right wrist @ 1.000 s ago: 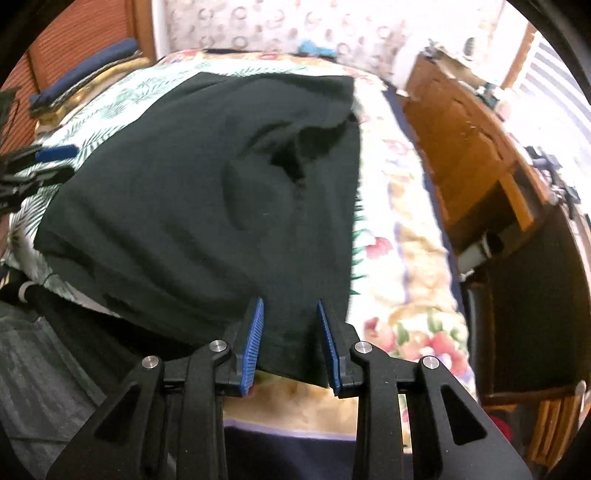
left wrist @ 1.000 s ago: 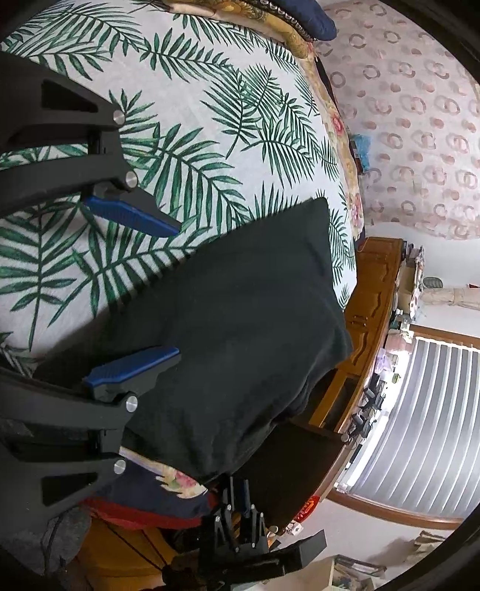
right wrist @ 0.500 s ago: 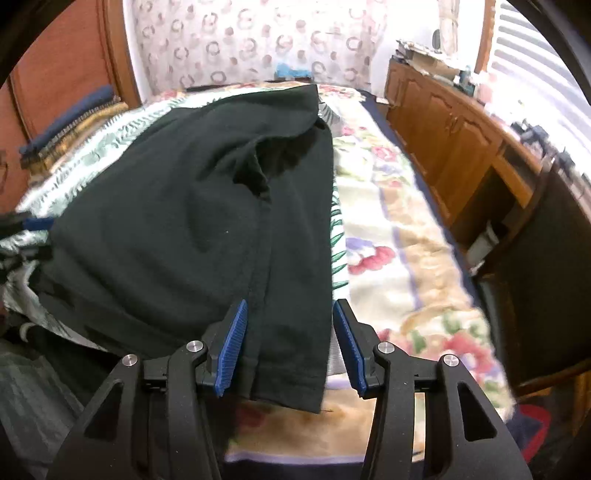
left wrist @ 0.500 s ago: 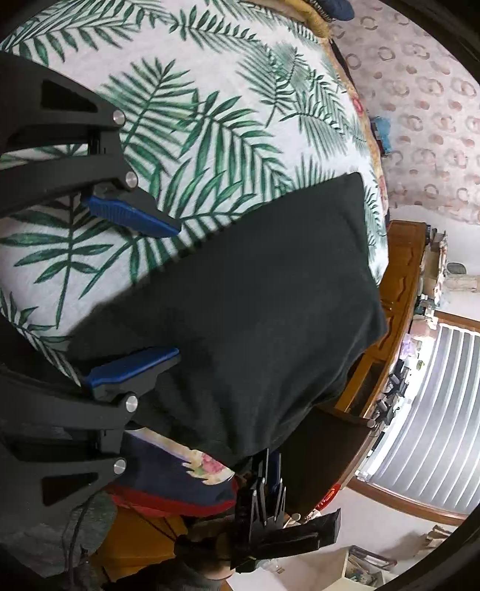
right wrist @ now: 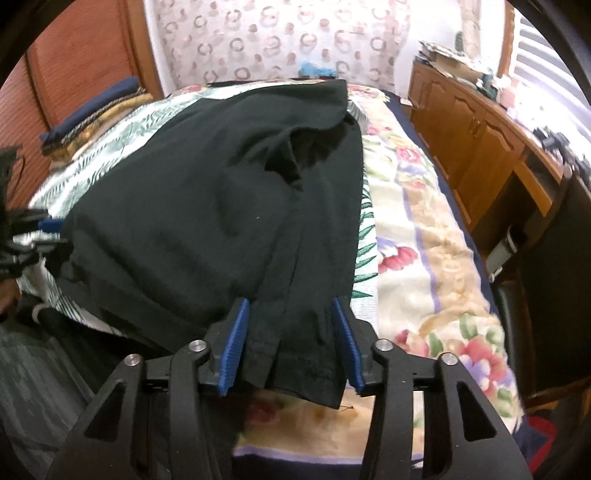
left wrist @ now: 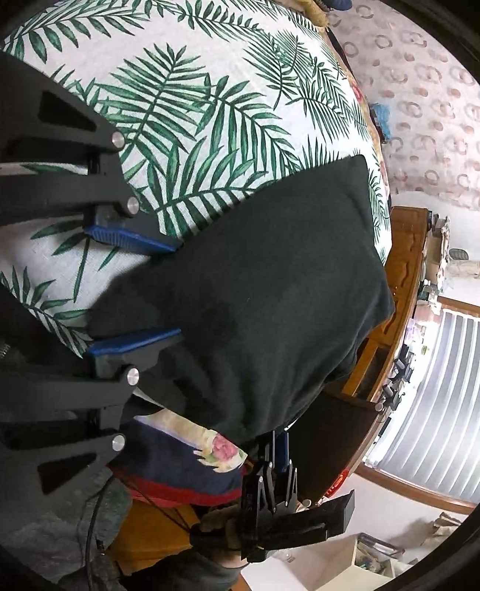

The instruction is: Fold small clothes

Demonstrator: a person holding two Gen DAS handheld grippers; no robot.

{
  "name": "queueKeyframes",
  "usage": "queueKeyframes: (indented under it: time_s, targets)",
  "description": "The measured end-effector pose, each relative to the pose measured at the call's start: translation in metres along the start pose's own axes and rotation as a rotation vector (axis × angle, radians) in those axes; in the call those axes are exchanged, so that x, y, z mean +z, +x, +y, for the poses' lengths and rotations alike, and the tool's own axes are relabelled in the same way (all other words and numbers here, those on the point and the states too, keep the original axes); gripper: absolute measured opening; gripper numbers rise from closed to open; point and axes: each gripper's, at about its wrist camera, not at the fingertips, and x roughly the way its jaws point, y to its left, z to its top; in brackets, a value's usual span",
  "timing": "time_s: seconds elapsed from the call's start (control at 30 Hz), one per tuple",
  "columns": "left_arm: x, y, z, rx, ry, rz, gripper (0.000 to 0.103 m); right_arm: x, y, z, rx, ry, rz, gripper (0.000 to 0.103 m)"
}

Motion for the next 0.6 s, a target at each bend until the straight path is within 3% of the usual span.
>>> queueKeyframes:
  time_s: [0.07,0.17,0.23,0.4,0.6]
  targets:
    - [0.002,0.001,0.0,-0.001,0.0,0.003,0.027,0.0,-0.001,0.003,0.014,-0.027,0.0,0.022]
    - [0.003,0.002,0.001,-0.018,-0.002,0.009,0.006,-0.001,-0.002,0.006,0.02,-0.057,0.0,0.011]
    - [0.007,-0.003,0.001,-0.02,0.0,-0.01,0.003,0.002,-0.007,0.006,0.01,-0.056,-0.014,0.002]
    - [0.024,-0.021,-0.002,-0.034,0.005,-0.084,0.002,0.015,-0.032,0.006,-0.017,-0.073,-0.096,0.0]
    - [0.044,-0.031,-0.007,-0.044,0.004,-0.132,0.002,0.019,-0.035,0.001,-0.026,-0.05,-0.098,0.0]
